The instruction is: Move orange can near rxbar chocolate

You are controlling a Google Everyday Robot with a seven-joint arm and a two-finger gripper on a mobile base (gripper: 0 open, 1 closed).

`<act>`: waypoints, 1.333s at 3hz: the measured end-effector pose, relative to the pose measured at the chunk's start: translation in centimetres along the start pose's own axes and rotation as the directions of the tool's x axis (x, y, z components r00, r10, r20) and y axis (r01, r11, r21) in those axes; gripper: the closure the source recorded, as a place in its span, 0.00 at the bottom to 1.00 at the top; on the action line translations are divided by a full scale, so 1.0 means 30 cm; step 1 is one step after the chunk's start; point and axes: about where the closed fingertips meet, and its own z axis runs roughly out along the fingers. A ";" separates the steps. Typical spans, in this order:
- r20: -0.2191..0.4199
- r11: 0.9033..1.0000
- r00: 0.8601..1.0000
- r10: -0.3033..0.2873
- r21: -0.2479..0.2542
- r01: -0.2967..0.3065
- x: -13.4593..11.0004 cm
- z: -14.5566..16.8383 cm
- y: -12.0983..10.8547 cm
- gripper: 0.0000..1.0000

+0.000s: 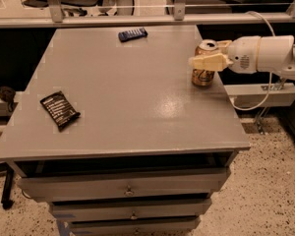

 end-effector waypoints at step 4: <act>0.137 0.993 0.989 -0.052 -0.101 0.066 -0.237 0.220 0.181 1.00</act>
Offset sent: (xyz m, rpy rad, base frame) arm -0.0032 0.0912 0.0844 0.1370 -0.1238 0.1307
